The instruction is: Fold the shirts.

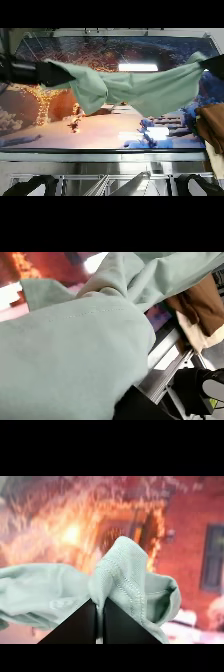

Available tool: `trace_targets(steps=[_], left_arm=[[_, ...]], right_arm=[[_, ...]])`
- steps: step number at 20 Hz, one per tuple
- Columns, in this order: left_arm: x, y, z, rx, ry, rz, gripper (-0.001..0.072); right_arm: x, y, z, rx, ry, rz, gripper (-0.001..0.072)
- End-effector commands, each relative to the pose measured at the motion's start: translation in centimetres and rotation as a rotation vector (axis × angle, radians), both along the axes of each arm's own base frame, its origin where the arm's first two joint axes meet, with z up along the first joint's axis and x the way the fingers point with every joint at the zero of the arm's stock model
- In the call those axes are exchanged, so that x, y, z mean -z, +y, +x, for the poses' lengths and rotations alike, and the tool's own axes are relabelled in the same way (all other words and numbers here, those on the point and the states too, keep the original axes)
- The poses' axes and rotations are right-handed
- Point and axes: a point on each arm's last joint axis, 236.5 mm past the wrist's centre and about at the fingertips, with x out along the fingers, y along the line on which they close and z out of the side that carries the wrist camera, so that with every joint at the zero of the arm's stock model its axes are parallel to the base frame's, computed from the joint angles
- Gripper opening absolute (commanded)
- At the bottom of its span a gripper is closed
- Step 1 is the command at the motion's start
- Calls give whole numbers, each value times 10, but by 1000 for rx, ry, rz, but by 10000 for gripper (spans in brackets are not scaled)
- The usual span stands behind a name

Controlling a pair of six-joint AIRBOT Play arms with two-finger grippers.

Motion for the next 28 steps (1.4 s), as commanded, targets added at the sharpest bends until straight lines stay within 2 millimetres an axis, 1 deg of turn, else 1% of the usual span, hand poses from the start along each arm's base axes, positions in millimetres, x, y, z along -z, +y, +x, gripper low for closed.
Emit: trace_targets(steps=[1,2,3,4,5,6,7,8,9,11,12,13,15,17,19,21,23,25,27,28], left_arm=[[96,13,-15,1,166,125,16],[121,17,-21,5,232,153,18],[144,22,-28,5,303,167,20],[161,27,-35,3,368,172,177],[173,34,-40,-3,433,166,445],[180,43,-42,-12,482,157,665],[183,53,-44,-25,533,139,713],[185,65,-44,-48,570,122,714],[186,78,-44,-75,602,103,713],[183,101,-47,-132,651,61,713],[181,107,-50,-162,663,35,713],[180,107,-51,-200,660,-6,713],[180,96,-56,-262,638,-72,712],[194,85,-72,-285,625,-48,712],[203,74,-87,-285,616,-35,712],[208,67,-97,-286,593,-18,712],[212,63,-103,-296,562,-4,711],[215,59,-107,-295,543,8,711],[220,54,-106,-298,527,26,711],[225,51,-104,-293,518,44,693]], right_arm=[[97,6,12,-6,171,-74,22],[125,0,15,8,224,-98,40],[152,-6,15,7,291,-118,277],[174,-13,13,-3,352,-147,542],[191,-25,9,2,406,-189,604],[206,-43,4,33,462,-229,598],[215,-63,-1,76,501,-266,598],[219,-81,-6,116,529,-290,598],[221,-93,-12,149,561,-279,599],[228,-105,-26,200,632,-217,598],[235,-103,-32,207,655,-190,598],[245,-94,-40,195,680,-157,598],[266,-69,-48,160,687,-88,598],[285,-42,-55,102,665,-49,599],[298,-17,-59,38,672,-18,598],[314,0,-61,1,714,-1,598],[330,15,-62,-22,754,33,598],[337,32,-57,-52,752,108,598],[334,42,-46,-50,721,183,596],[329,45,-40,-47,697,211,551]])
